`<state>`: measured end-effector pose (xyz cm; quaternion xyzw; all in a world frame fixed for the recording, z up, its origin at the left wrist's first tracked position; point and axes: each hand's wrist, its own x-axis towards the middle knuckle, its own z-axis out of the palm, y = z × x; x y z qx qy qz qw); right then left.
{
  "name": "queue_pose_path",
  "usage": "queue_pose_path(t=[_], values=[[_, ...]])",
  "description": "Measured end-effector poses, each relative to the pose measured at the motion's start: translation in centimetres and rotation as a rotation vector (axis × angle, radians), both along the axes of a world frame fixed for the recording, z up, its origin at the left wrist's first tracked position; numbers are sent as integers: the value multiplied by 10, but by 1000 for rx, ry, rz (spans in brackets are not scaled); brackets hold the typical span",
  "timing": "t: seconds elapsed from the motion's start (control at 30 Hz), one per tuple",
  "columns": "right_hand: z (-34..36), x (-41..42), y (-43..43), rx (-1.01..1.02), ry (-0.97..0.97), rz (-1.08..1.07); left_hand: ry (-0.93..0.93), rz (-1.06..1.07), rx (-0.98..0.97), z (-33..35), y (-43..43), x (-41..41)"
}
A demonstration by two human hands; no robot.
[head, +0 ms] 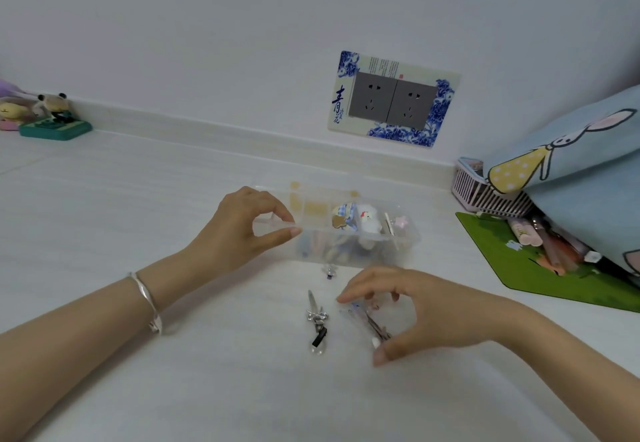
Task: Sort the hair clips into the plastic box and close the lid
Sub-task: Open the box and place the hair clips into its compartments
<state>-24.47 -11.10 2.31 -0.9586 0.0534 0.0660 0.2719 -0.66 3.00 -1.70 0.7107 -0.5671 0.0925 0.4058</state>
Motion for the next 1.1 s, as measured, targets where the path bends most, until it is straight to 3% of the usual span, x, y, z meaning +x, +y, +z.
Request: queue_pose_path(t=[0.3,0.57,0.83,0.93,1.1], values=[[-8,-5,3,-59,-107,-41,-57,27,11,-1,1,-4],[27,49,-9,84,-497,-159,-54,17,-10,-2,0,-2],[18,111,-34,-94,-290,-134,-53,11,-30,-4,-2,1],[16,116,-39,-188,-289,-78,-60,6,-28,-4,-2,2],[18,100,-35,-114,-395,-135,-101,4,-14,1,2,2]])
